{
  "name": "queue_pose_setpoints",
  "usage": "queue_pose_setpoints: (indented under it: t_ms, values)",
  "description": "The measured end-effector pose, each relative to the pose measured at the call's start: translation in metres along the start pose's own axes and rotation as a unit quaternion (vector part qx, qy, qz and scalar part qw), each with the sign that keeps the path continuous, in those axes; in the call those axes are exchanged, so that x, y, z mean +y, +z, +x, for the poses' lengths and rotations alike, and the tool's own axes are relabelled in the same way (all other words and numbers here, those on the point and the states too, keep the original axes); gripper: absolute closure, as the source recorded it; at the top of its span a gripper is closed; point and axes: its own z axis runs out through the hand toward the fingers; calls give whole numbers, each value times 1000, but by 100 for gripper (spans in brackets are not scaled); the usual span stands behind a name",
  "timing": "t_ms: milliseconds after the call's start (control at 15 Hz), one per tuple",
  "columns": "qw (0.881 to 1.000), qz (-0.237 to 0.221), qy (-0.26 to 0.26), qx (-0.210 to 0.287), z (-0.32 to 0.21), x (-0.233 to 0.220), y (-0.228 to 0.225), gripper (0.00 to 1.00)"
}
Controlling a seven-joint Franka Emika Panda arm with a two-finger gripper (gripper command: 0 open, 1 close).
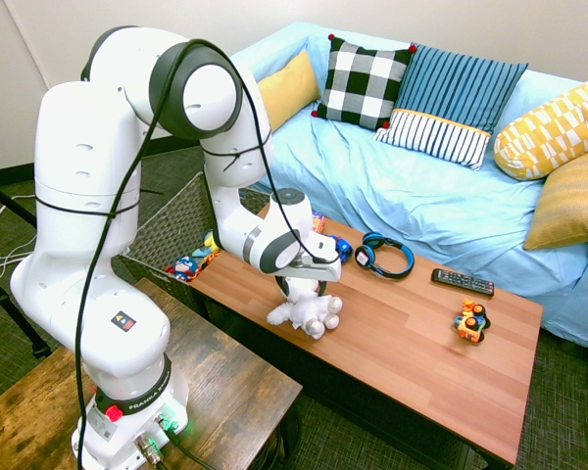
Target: Put the stuffed toy in the basket
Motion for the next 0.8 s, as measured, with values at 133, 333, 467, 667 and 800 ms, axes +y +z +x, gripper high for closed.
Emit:
queue_pose_setpoints:
  t_ms: [133,333,467,667,800]
  values:
    - [1000,-3,5,0,4,1,8,100]
    - [1000,-5,12,-4,8,2,18,100]
    - [1000,-3,21,-7,7,-1,21,100]
    - [999,-1,32,-14,5,-1,24,100]
    - [999,0,40,-18,9,-1,24,100]
